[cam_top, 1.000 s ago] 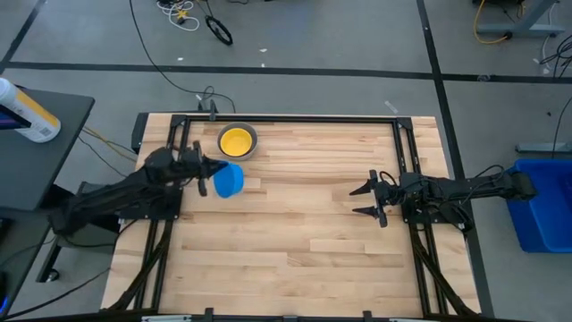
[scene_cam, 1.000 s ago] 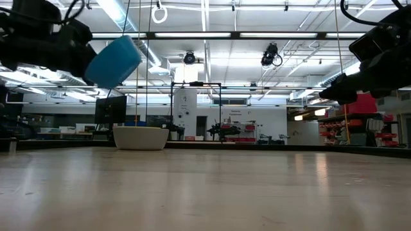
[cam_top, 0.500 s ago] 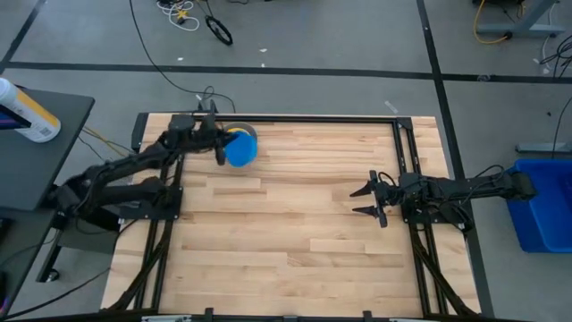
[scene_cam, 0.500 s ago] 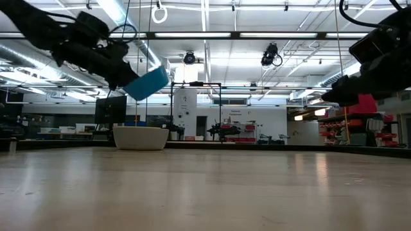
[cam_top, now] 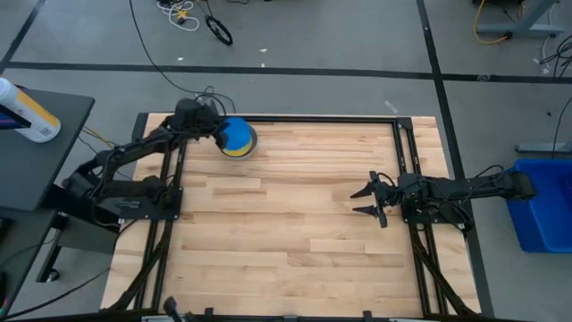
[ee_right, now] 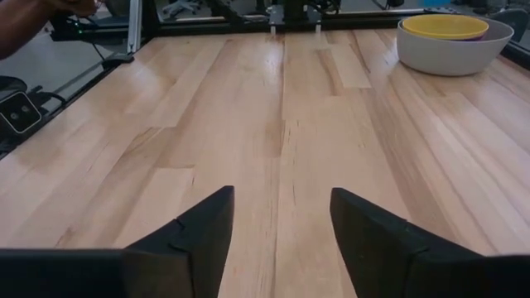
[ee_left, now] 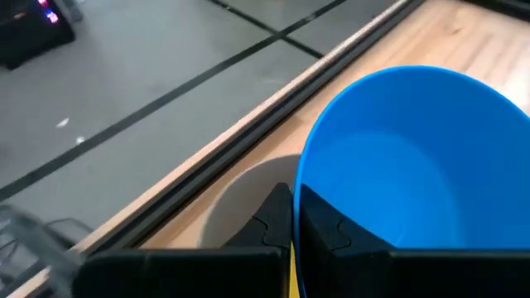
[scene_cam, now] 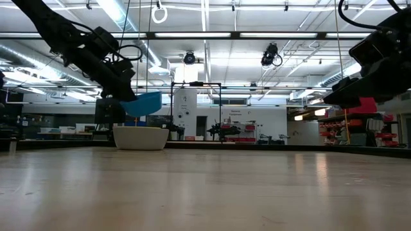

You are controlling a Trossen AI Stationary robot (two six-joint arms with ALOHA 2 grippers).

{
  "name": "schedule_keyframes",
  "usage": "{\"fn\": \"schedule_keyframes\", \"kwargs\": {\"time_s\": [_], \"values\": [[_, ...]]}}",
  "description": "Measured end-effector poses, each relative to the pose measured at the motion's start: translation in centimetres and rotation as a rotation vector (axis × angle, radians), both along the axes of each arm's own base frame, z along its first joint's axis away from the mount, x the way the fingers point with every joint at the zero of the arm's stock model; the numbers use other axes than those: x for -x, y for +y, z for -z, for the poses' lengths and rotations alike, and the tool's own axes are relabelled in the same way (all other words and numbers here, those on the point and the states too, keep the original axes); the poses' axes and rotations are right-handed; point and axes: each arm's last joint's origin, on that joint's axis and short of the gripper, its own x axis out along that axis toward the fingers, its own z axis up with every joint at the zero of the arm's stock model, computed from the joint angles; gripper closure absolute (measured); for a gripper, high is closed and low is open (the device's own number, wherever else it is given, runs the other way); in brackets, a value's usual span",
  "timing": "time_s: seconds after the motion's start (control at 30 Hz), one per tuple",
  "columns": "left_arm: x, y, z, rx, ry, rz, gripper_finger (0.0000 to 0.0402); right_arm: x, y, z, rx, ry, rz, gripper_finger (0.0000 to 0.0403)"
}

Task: Nest bowls inside each other
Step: Stack the light blue bowl in the yellow bowl

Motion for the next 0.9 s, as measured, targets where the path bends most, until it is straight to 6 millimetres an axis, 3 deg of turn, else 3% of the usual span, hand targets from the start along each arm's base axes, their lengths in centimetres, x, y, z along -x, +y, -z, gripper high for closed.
{"fn": "schedule_keyframes", "kwargs": {"time_s": [0.53,0.9], "values": [[1.2,0.4,0.6,0.065,0.065,-0.056,0.0396,0.0,0.0,0.0,0.0,-0.002,0.0,0.0212],[0.1,2.1,3.7,0.123,0.116,-0.052,0.0396,0.0,0.0,0.0,-0.001,-0.003,0.0,0.0204]]}}
